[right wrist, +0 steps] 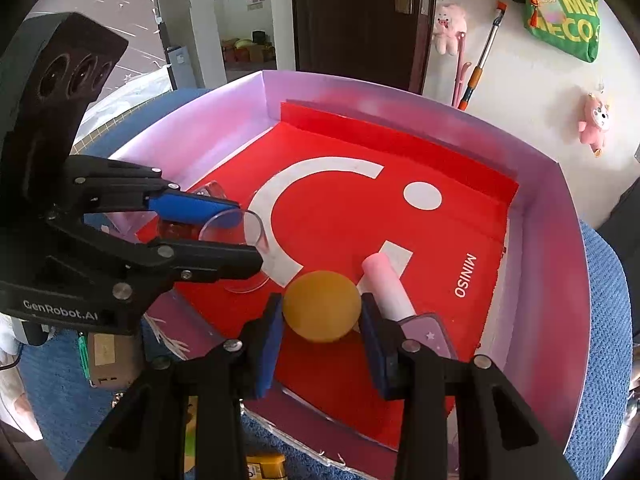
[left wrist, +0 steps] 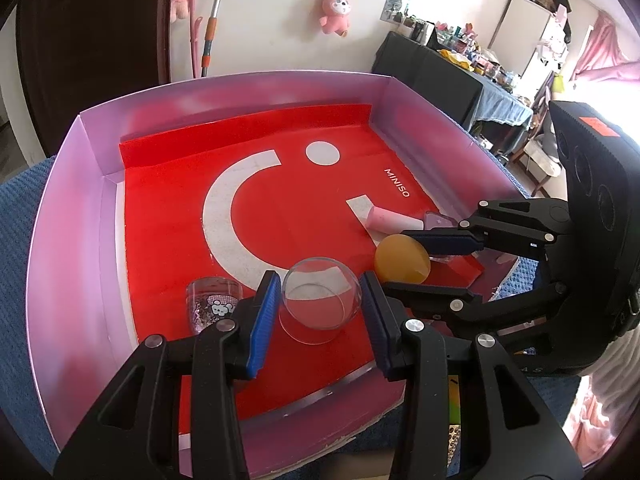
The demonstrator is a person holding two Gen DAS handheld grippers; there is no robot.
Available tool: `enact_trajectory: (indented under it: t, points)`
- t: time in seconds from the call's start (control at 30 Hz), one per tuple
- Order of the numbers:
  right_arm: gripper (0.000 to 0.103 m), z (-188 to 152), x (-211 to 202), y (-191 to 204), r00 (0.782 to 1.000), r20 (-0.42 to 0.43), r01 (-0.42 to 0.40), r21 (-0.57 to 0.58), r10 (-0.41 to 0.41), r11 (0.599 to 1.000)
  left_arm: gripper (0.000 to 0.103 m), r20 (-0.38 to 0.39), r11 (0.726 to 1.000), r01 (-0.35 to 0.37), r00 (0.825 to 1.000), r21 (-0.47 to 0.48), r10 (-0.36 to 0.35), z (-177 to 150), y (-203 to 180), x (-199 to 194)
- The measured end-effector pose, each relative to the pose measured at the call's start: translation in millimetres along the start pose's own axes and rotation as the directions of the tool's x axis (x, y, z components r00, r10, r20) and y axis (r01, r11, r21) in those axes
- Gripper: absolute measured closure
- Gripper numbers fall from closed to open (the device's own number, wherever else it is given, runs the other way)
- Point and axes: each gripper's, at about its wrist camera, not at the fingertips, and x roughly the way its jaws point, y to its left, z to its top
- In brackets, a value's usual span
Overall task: Organize rigid objects
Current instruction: 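Open both tools to release the sponge and cup in the box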
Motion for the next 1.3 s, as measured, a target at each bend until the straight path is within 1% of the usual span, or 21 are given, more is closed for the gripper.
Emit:
enact_trajectory:
  t: [0.2,0.27,0.3,0.5,0.7,0.8,0.87,1.0,1.03,1.07,1.1,1.13,1.17,1.3]
  points:
    - [0.063,-0.5,-1.8,-1.0,1.000,0.001,0.000,-0.003,0.000,1.000,0.062,0.004,1.000,0.017,1.000,-0.005,-0.017,-0.5,0.1,-1.7]
    - [0.063,-0.6,-1.6,-0.6,1.000,0.000,-0.002,-0.003,0.002,1.000,0.052,0.007,1.000,0.024,1.000,-0.008,-0.024,-0.3,-0.5,-2.5]
    - [0.063,-0.7,-1.4,-0.6,1.000,0.000,-0.003,-0.002,0.003,1.000,0.050,0.013,1.000,0.029,0.999,-0.011,-0.029,-0.2,-1.1,-3.6]
    - [0.062,-1.4,-3.8,-0.9,1.000,0.001,0.000,-0.008,0.000,1.000,0.046,0.030,0.999,0.045,0.999,-0.015,-0.045,2.4,-3.7,-7.3]
    - [0.060,-1.8,-5.3,-1.5,1.000,0.001,-0.004,-0.009,0.004,1.000,0.045,0.043,0.999,0.047,0.998,-0.023,-0.046,2.9,-3.7,-12.9]
    - [0.058,-2.1,-7.4,-1.6,1.000,0.006,-0.003,-0.011,0.003,1.000,0.044,0.053,0.998,0.052,0.997,-0.031,-0.050,3.2,-3.6,-17.6]
    - [0.053,-2.6,-9.5,-0.8,1.000,0.011,-0.001,-0.014,0.001,1.000,0.036,0.063,0.998,0.055,0.997,-0.034,-0.053,3.2,-3.9,-21.9]
    - [0.049,-3.0,-15.5,2.7,1.000,0.025,0.010,-0.028,-0.009,1.000,0.035,0.093,0.998,0.055,0.994,-0.032,-0.052,2.8,-5.5,-33.0]
    - [0.046,-2.8,-17.1,3.2,0.999,0.029,0.018,-0.030,-0.017,0.999,0.035,0.099,0.998,0.056,0.994,-0.034,-0.052,2.8,-5.5,-35.5]
    - [0.041,-3.1,-18.4,3.6,0.999,0.033,0.023,-0.032,-0.022,0.999,0.035,0.108,0.998,0.057,0.993,-0.038,-0.053,2.9,-5.7,-39.0]
    - [0.039,-2.6,-20.9,3.9,0.999,0.041,0.030,-0.034,-0.029,0.999,0.033,0.114,0.998,0.057,0.992,-0.040,-0.052,3.0,-5.9,-41.9]
    - [0.039,-2.4,-22.9,3.7,0.999,0.044,0.032,-0.033,-0.030,0.999,0.030,0.122,0.997,0.058,0.991,-0.043,-0.052,2.9,-6.0,-45.2]
    - [0.039,-2.6,-24.8,3.4,0.998,0.047,0.033,-0.031,-0.031,0.999,0.029,0.132,0.997,0.058,0.990,-0.044,-0.051,2.6,-6.5,-48.8]
    - [0.039,-2.1,-38.8,1.7,0.996,0.073,0.052,-0.011,-0.051,0.999,0.029,0.168,0.998,0.051,0.985,-0.041,-0.044,1.4,-10.4,-66.1]
